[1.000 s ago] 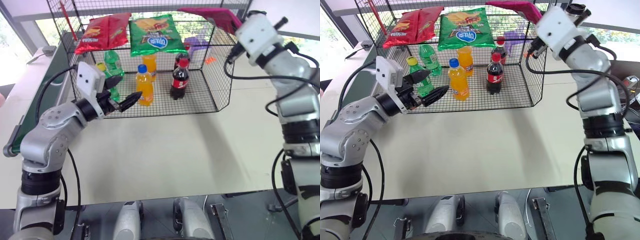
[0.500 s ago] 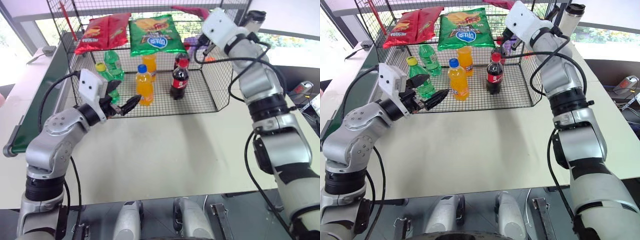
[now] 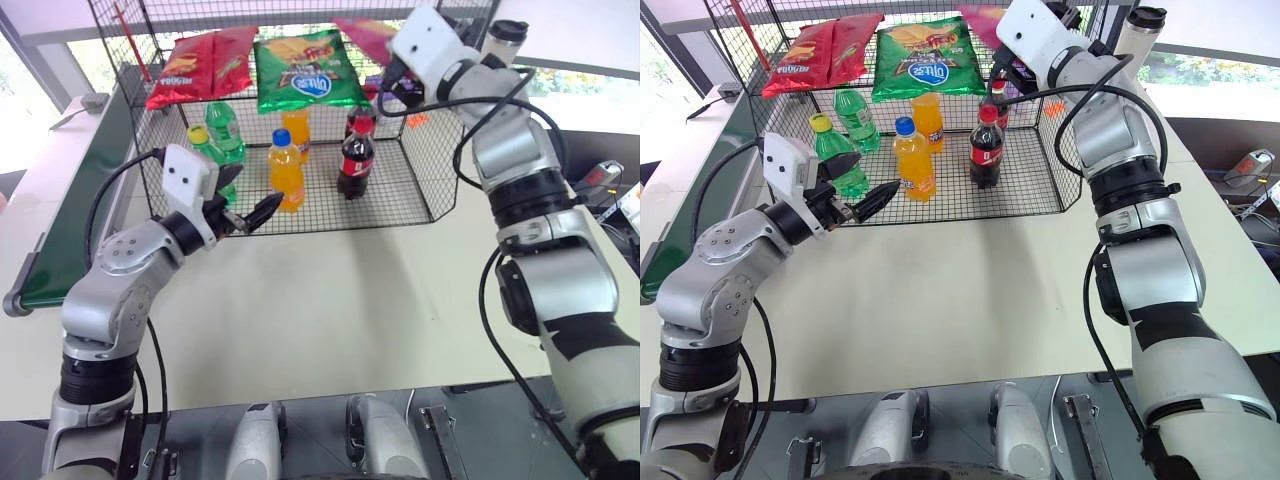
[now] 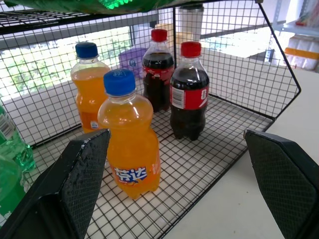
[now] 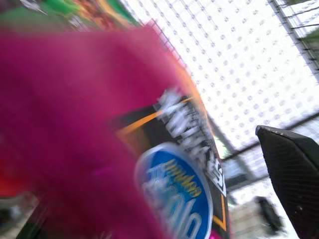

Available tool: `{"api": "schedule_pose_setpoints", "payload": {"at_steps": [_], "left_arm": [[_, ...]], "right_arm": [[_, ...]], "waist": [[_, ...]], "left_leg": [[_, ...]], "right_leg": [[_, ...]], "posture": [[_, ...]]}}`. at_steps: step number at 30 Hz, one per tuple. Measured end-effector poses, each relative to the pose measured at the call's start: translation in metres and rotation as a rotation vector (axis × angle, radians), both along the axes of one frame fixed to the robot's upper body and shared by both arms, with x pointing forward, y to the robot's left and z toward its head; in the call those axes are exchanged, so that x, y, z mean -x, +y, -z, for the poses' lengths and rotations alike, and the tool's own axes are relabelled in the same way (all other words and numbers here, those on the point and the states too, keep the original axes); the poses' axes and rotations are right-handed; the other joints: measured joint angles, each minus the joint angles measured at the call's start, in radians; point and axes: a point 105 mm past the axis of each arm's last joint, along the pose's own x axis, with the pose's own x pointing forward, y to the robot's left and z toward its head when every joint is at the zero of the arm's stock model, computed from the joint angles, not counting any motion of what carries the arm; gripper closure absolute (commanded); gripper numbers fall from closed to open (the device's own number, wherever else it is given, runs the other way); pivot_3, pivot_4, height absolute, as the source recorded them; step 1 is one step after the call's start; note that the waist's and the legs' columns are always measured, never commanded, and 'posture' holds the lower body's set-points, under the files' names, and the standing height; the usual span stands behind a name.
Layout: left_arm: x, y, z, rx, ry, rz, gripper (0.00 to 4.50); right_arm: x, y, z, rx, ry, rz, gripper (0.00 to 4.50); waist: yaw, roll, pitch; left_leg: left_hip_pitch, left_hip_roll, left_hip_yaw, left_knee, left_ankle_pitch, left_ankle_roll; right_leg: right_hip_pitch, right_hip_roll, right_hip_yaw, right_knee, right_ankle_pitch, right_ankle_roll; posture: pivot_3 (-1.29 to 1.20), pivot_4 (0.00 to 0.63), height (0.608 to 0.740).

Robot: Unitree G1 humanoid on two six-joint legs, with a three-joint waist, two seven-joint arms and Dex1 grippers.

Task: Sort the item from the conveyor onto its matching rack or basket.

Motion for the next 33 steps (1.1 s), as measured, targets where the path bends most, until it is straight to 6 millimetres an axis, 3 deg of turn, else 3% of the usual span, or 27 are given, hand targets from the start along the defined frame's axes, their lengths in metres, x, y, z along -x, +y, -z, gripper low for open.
{"api": "schedule_pose_setpoints", "payload": {"at_steps": [9,18,24,33], "left_arm": [[-0.002,0.003,0.006,-0.003,0.017,-0.020,0.00],[-0.004,0.010,0.010,0.010,0.018,-0.052,0.00],[-0.011,0.023,0.007,0.039,0.008,-0.113,0.00],[-0.001,0.035,-0.004,0.046,-0.020,-0.120,0.00]], "right_arm": [[0.009,0.005,0.002,-0.095,0.125,-0.131,0.11],[0.039,-0.002,-0.008,-0.277,0.167,-0.285,0.11],[0.056,-0.023,-0.003,-0.441,0.170,-0.336,0.11],[0.103,-0.051,-0.003,-0.654,0.175,-0.446,0.11]], "waist": [[0.002,0.000,0.000],[0.003,0.000,0.000],[0.005,0.000,0.000],[0.005,0.000,0.000]], "left_leg": [[0.000,0.000,0.000,0.000,0.000,0.000],[0.000,0.000,0.000,0.000,0.000,0.000],[0.000,0.000,0.000,0.000,0.000,0.000],[0.000,0.000,0.000,0.000,0.000,0.000]], "right_leg": [[0.000,0.000,0.000,0.000,0.000,0.000],[0.000,0.000,0.000,0.000,0.000,0.000],[0.000,0.000,0.000,0.000,0.000,0.000],[0.000,0.000,0.000,0.000,0.000,0.000]], "posture": [[0.00,0.150,0.740],[0.00,0.150,0.740],[0.00,0.150,0.740],[0.00,0.150,0.740]]}}
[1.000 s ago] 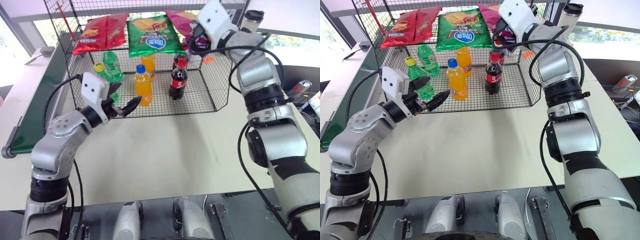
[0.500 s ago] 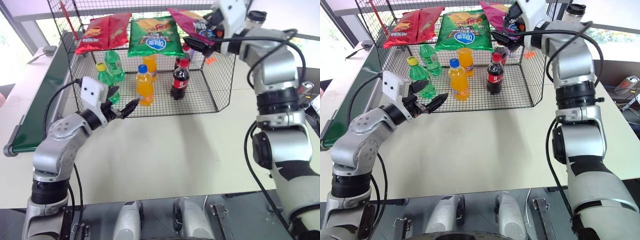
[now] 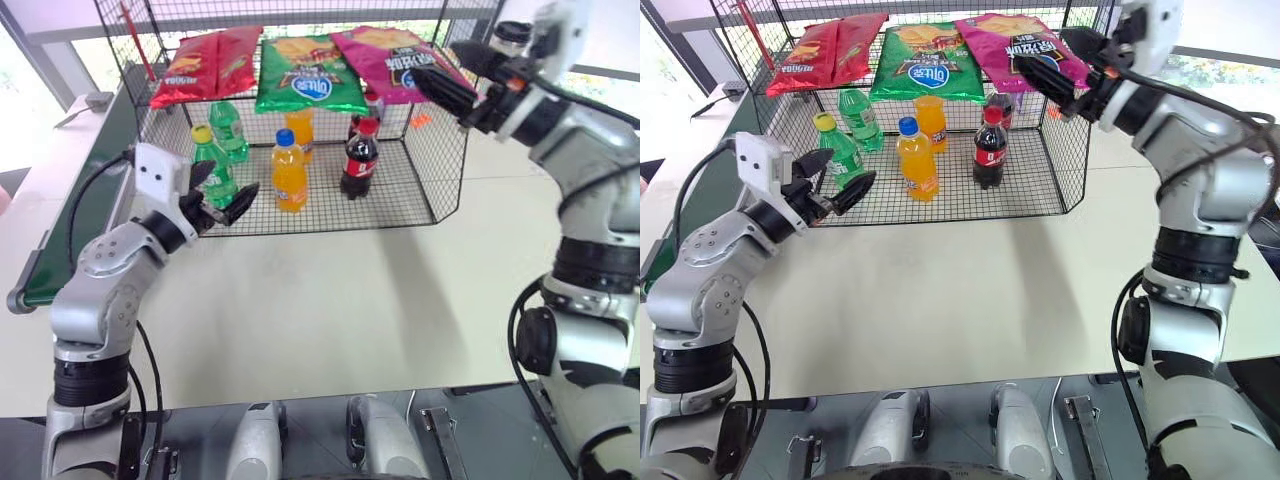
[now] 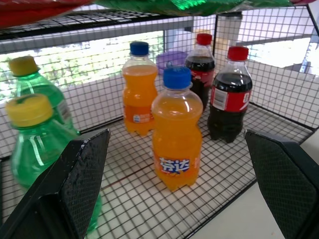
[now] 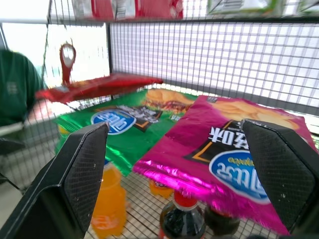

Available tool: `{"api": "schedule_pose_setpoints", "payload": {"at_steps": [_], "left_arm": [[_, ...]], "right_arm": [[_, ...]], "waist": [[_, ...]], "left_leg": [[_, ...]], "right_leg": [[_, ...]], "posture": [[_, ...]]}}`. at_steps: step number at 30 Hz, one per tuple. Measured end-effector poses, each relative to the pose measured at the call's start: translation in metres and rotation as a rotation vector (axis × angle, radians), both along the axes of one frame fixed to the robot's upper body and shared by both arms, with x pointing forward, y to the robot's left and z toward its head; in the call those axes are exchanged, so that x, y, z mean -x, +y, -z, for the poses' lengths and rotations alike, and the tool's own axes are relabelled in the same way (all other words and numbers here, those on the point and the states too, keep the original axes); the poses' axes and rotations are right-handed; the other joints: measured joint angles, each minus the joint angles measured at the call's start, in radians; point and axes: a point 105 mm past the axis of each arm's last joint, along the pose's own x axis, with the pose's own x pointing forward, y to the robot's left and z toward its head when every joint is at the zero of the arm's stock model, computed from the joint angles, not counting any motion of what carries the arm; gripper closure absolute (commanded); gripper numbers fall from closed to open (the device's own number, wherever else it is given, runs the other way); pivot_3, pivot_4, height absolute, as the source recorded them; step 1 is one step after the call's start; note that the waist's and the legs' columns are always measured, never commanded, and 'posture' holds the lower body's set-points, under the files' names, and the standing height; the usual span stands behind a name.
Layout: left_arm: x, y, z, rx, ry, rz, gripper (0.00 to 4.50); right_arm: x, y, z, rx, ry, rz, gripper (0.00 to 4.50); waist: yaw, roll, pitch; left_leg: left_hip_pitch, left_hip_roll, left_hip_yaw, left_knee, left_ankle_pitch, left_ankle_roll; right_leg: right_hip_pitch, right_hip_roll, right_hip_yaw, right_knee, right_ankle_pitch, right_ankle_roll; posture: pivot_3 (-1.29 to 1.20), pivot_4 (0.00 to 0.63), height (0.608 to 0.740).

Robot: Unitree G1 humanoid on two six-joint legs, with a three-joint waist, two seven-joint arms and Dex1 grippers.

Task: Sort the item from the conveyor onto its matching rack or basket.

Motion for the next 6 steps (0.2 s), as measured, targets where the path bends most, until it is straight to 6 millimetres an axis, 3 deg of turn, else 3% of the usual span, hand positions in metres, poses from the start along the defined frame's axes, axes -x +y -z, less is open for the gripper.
{"api": "schedule_pose_setpoints", "payload": {"at_steps": [6], "left_arm": [[0.018,0.004,0.003,0.016,0.029,0.019,0.00]], "right_arm": [[0.026,-0.010,0.028,0.004,0.105,-0.045,0.11]], "waist": [[0.002,0.000,0.000]], "left_leg": [[0.000,0.000,0.000,0.000,0.000,0.000]], "right_leg": [[0.000,0.000,0.000,-0.001,0.000,0.000]], "posture": [[0.00,0.150,0.740]]}}
